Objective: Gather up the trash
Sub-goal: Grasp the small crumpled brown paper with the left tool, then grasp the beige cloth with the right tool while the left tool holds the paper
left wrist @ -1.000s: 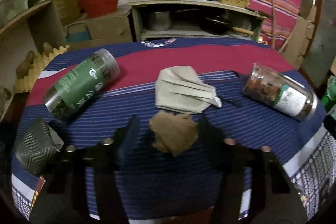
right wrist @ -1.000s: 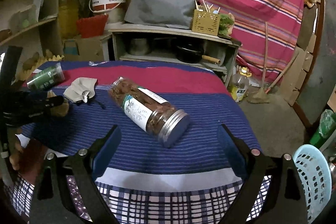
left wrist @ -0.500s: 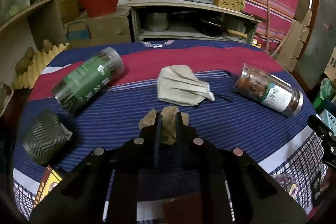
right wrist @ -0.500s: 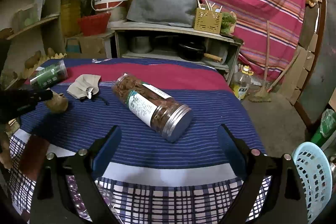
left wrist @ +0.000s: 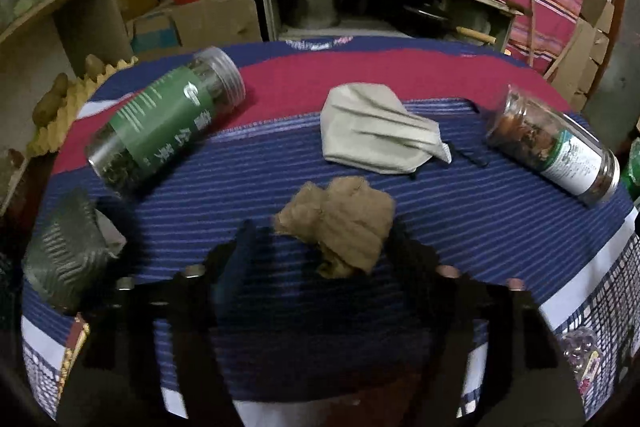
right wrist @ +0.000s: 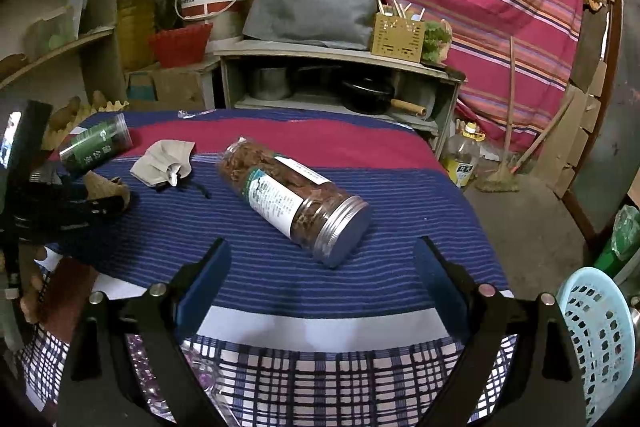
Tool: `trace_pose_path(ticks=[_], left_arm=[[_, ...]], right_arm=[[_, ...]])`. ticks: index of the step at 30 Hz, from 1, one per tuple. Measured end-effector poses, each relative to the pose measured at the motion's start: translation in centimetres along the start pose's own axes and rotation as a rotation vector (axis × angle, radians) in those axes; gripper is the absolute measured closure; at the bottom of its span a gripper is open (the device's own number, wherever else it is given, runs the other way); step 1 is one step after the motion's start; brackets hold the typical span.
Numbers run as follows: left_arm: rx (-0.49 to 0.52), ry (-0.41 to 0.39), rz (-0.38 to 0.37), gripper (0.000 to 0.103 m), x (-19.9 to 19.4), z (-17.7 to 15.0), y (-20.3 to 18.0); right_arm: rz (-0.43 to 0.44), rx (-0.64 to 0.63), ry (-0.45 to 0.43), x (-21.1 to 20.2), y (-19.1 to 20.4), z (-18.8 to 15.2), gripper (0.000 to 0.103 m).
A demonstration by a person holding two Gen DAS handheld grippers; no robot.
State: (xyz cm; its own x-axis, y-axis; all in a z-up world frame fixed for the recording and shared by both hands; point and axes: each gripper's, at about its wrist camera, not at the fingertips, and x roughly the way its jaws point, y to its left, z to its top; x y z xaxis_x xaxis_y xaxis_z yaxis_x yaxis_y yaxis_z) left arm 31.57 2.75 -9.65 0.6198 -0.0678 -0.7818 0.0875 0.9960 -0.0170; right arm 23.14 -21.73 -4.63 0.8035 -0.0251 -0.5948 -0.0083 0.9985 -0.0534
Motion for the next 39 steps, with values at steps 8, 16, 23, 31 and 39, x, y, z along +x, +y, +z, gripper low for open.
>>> trace_pose_path(ticks=[8,16,23,31,39], left_arm=[[0.011,-0.11,0.067,0.056,-4.4,0.3,2.1],[-0.078,-0.203,0.159,0.056,-9.0,0.8,7.9],[-0.087,-0.255,0.214,0.054,-10.7,1.3,10.0],[-0.175,-0.261,0.19,0.055,-10.5,1.5,12.7],[-0.176,-0.257,0.177,0.055,-10.1,1.7,12.6]], right_arm=[[0.044,-0.013,0.017,0.8,1.3,-0.1,0.013],[0.171,-0.035,0.015,2.1,6.9,2.8,0.013],[0.219,-0.097,0.098,7.4,12.5,5.4,0.013],[0.196,-0.13,0.213,13.0,16.0,6.5,0.013],[0.198,-0.119,0.316,15.5,16.4,6.5,0.044]])
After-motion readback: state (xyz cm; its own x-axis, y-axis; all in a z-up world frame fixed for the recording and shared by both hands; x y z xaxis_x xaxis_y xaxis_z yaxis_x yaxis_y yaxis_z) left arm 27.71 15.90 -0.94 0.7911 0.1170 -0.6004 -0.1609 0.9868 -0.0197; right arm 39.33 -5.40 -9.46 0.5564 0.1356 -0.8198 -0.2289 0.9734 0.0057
